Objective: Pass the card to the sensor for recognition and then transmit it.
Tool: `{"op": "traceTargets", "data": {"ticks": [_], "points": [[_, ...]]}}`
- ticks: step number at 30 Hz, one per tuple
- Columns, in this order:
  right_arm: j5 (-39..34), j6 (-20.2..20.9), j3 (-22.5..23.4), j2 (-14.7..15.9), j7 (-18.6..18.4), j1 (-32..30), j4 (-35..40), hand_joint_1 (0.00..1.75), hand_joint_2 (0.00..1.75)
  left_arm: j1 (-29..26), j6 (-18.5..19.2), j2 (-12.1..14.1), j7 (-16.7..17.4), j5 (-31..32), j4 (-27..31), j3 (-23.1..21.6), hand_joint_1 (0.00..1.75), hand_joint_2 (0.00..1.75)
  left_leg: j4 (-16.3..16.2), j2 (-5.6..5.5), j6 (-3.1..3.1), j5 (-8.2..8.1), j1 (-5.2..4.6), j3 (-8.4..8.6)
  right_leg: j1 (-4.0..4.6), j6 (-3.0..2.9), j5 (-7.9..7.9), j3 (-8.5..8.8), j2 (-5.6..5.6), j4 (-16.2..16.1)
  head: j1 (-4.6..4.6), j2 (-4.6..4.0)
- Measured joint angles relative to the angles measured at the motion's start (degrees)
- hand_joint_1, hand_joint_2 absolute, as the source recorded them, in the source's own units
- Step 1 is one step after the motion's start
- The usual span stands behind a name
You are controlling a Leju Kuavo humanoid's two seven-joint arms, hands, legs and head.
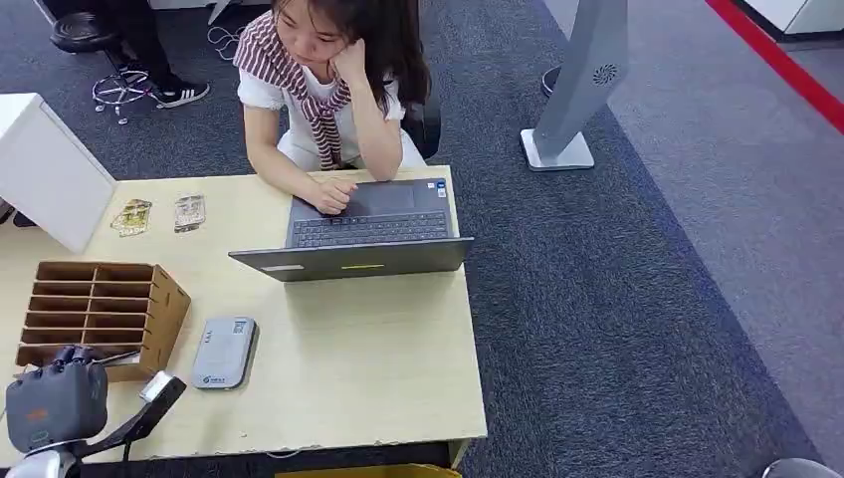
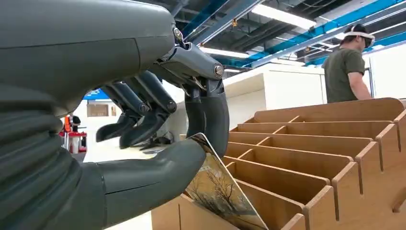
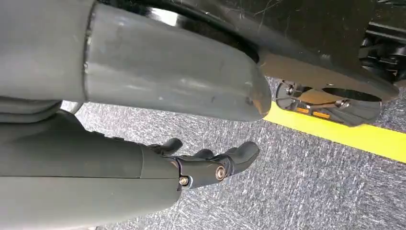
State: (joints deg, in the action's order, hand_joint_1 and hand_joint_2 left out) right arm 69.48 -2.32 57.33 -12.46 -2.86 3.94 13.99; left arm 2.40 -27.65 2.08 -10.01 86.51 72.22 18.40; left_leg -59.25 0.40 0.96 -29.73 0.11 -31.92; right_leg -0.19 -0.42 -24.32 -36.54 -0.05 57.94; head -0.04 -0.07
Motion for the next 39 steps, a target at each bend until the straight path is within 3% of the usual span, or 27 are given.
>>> {"op": "traceTargets", "data": {"ticks": [15, 23, 30, 39], "points": [[0.7, 0.0, 1.4, 0.0, 0.2, 0.1, 0.0, 0.00, 0.00, 0.3, 1.3, -0.8, 0.4, 0.0, 2.0, 0.0, 1.75, 1.75, 0.0, 0.00, 0.00, 0.00, 0.00, 0.01, 0.00, 0.00, 0.00, 0.00, 0.00, 0.0, -0.02, -0.02], [0.7, -0.1, 2.6, 0.0, 0.1, 0.4, 0.2, 0.00, 0.00, 0.1, 6.2, -2.3, 0.4, -0.1, 11.6, -2.6, 1.75, 1.75, 0.0, -0.01, 0.01, 0.00, -0.02, 0.00, 0.00, 0.01, 0.01, 0.00, 0.00, 0.0, -0.02, 0.00], [0.7, -0.2, 3.0, -0.1, 0.1, 0.4, 0.2, 0.00, 0.00, -0.2, 6.8, -2.8, 0.4, -0.1, 16.0, -4.6, 1.75, 1.75, 0.0, 0.00, 0.01, 0.00, -0.02, 0.00, 0.00, 0.01, 0.00, 0.00, 0.00, 0.0, -0.02, -0.02], [0.5, -0.2, 4.3, -0.2, 0.0, 0.5, 0.2, 0.00, 0.00, -0.8, 11.5, -3.0, 1.8, -0.1, 23.5, -10.3, 1.75, 1.75, 0.0, 0.00, 0.01, 0.01, -0.01, 0.01, 0.00, 0.01, 0.00, 0.00, 0.00, 0.0, -0.02, 0.00]]}}
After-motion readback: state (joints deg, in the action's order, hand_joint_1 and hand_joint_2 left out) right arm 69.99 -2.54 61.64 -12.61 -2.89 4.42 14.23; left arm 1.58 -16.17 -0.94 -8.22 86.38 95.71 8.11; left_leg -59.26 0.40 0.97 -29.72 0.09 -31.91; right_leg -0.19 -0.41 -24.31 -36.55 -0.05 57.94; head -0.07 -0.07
